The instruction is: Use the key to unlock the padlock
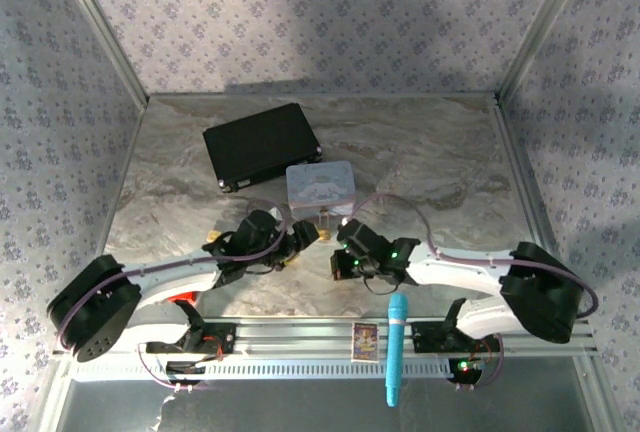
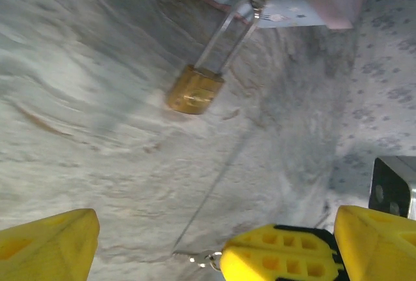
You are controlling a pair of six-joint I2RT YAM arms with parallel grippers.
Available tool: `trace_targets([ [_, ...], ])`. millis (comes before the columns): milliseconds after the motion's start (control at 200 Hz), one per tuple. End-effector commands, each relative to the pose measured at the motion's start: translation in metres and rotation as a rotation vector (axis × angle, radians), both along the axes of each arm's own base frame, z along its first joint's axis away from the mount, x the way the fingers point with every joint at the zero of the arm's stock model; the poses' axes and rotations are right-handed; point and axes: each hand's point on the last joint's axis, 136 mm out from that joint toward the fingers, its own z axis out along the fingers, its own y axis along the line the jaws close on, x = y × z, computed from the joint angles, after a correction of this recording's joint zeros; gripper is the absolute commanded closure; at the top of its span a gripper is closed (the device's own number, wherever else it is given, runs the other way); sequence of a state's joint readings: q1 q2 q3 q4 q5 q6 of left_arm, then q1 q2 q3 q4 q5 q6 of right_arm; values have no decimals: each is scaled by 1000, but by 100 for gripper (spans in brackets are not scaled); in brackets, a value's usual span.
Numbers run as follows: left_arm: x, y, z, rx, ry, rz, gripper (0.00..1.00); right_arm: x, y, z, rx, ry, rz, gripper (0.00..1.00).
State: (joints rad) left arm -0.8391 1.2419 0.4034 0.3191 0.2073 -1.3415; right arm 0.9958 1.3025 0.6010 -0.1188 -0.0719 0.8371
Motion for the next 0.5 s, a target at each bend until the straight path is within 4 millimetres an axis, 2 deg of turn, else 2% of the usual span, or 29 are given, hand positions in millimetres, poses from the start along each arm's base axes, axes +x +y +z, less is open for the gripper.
trace_targets([
  [0,12,-14,23,-164,29,102,5,2,3,23,63,-18,51,100],
  [65,12,-14,20,-218,81,161,0,8,1,32,75,-25,38,100],
  [220,17,-19,32,-376,157,251,0,24,4,50,119,-66,19,100],
  [370,19,-26,47,-436,187,252,0,39,19,74,174,-131,15,100],
  [495,18,-36,59,-500,201,231,0,48,34,86,207,-160,23,100],
])
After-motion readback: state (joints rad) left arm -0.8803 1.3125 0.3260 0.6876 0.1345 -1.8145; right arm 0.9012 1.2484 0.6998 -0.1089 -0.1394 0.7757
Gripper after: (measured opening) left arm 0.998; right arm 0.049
